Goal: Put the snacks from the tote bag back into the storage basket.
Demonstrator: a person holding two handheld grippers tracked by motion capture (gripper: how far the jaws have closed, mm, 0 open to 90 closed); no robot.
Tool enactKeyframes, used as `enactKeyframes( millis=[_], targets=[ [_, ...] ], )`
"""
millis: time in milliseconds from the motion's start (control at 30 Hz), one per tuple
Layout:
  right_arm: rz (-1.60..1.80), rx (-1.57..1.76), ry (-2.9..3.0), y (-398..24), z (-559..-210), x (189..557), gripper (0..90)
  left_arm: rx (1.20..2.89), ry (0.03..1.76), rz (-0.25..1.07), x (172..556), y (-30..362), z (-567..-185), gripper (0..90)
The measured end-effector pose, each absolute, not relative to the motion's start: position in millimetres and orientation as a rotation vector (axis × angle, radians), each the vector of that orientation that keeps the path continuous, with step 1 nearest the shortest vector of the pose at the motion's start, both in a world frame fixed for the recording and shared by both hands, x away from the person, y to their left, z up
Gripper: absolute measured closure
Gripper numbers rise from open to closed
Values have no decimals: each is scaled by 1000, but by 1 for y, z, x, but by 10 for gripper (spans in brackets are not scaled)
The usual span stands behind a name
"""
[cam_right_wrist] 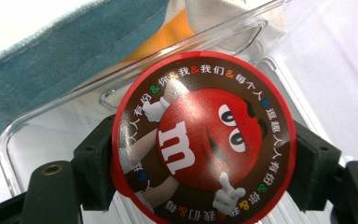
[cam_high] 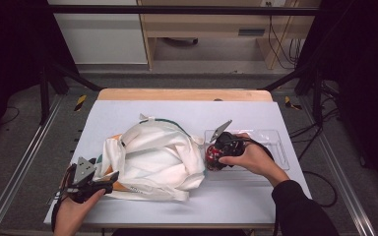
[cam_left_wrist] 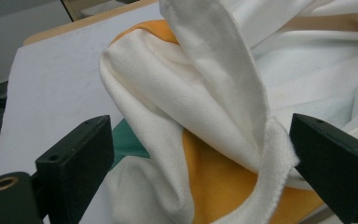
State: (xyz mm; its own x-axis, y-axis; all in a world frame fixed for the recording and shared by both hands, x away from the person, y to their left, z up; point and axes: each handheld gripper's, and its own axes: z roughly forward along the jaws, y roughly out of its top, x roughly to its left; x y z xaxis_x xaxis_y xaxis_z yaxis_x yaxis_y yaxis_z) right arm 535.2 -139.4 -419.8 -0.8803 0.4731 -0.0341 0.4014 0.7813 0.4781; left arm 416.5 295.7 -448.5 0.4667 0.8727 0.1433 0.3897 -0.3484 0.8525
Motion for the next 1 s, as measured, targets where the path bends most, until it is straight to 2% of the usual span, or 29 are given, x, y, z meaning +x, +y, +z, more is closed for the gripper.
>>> enactKeyframes(
  millis=[333,567,1000],
  targets=[
    [699,684,2820,-139,-420,534,251,1936,1055,781,417,296,-449,70],
    [743,722,2816,-142,-417,534,166,1938,1054,783,417,296,-449,69],
    [831,721,2759,-153,-401,530,126,1939,1053,782,417,296,-449,70]
  ],
)
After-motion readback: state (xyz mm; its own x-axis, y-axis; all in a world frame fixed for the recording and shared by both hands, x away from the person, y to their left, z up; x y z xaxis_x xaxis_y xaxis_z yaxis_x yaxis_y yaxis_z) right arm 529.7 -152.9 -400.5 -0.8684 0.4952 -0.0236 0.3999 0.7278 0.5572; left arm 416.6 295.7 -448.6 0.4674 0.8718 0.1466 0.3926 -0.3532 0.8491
